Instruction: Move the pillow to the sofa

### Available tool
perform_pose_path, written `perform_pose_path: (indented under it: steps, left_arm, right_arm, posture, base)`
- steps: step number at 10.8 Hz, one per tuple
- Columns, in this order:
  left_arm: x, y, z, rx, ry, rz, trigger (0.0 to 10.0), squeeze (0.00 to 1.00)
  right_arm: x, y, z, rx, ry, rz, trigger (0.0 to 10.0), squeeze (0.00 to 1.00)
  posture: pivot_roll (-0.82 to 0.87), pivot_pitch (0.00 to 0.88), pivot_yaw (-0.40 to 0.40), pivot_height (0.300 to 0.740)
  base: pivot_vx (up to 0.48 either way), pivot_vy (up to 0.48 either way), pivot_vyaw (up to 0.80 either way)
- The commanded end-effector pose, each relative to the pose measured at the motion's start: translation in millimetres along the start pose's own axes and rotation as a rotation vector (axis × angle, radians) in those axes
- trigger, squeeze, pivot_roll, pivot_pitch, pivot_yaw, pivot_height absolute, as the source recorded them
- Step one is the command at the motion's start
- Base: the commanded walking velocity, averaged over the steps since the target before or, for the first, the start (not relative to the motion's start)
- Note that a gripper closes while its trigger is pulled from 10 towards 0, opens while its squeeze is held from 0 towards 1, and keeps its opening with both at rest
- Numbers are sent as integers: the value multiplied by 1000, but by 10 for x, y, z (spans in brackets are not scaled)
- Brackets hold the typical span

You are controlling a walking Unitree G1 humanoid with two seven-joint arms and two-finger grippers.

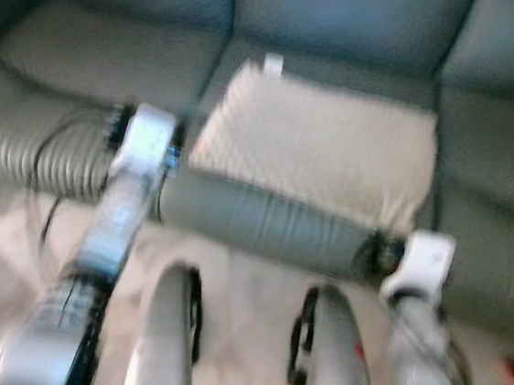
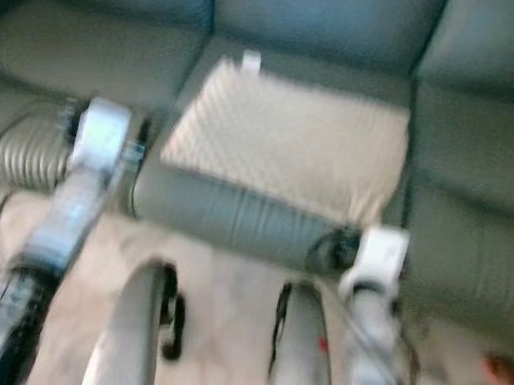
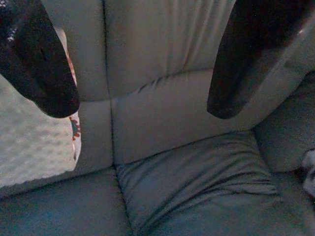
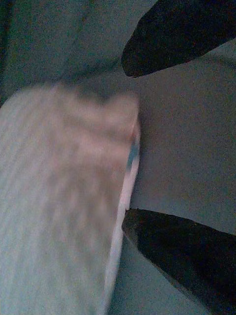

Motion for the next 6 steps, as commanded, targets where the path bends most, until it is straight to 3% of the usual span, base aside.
perform_pose_path:
  steps: [1,3,4,5,6]
  left_arm:
    - [-1,-100,-28,-3,-26,-20,10000,1000]
    - [147,-296,72,33,-64,-74,10000,1000]
    - [204,-345,77,10,-93,-40,10000,1000]
    - [278,-399,122,7,-125,-32,10000,890]
    - [393,-500,147,2,-159,-65,10000,0]
  right_arm:
    - [-127,-82,-9,5,4,68,10000,1000]
    - [-248,-74,144,52,0,146,10000,1000]
    - [-332,-7,282,90,3,191,10000,141]
    - [-352,55,440,143,-19,193,10000,0]
    - [-332,105,511,154,11,173,10000,0]
  posture:
    - [-12,73,19,620]
    - [8,2,-4,620]
    - [19,0,1,620]
    - [17,0,1,620]
    - [15,0,-11,635]
  base:
    - [0,0,0]
    - [0,0,0]
    - [0,0,0]
    - [0,0,0]
    - [0,0,0]
Point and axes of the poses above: a point about 5 cm out from each wrist's last joint towards the gripper, its own y axis pointing out of the wrist towards the gripper, its own z axis along the axis of the wrist's last joint, x = y × z, the point moved 5 cm from there along y, pointing out of the wrist towards the gripper, and after that the axes turned 3 degrees about y, right-handed, at the moved point
